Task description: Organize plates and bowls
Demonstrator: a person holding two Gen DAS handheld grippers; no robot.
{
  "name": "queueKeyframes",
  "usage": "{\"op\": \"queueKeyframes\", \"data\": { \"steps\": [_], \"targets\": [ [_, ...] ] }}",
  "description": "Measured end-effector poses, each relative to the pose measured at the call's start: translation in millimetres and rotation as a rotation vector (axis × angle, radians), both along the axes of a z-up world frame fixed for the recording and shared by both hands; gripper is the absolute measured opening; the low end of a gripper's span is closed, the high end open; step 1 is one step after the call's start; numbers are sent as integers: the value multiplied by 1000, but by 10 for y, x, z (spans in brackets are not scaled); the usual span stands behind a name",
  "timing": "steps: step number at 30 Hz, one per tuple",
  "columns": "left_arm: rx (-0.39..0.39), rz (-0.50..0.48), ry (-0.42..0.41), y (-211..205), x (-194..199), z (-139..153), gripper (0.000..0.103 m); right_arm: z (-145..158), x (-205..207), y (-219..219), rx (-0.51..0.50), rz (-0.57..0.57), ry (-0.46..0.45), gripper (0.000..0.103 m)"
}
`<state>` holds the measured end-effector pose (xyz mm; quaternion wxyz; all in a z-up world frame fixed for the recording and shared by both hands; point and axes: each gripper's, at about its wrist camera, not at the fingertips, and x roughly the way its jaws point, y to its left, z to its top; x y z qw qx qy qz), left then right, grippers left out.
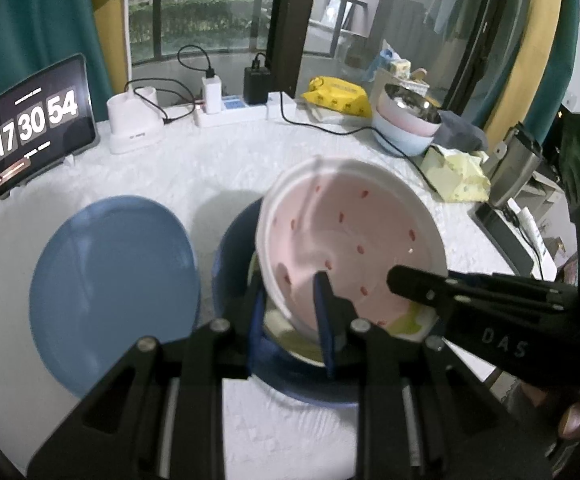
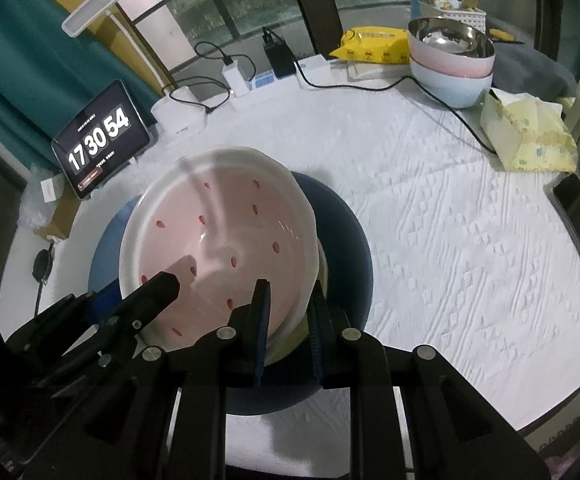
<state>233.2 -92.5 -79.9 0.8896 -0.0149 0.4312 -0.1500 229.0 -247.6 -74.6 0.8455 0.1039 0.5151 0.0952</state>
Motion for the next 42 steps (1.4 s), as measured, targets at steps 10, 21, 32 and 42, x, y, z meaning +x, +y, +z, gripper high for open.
{"op": "queueKeyframes", "data": {
  "steps": [10, 21, 32, 42],
  "targets": [
    [25, -7, 26, -35, -7, -114, 24, -41, 0, 3, -23, 5, 2, 20],
    [40, 10, 30, -11, -16, -172, 24, -90, -29, 110, -160, 33, -36, 22],
    [20, 16, 1, 42, -47, -97, 27, -17, -58, 16, -112, 30, -58, 22],
    [13, 54, -62, 213, -105, 90, 29, 223, -128, -191, -93, 4, -132, 24]
  ]
}}
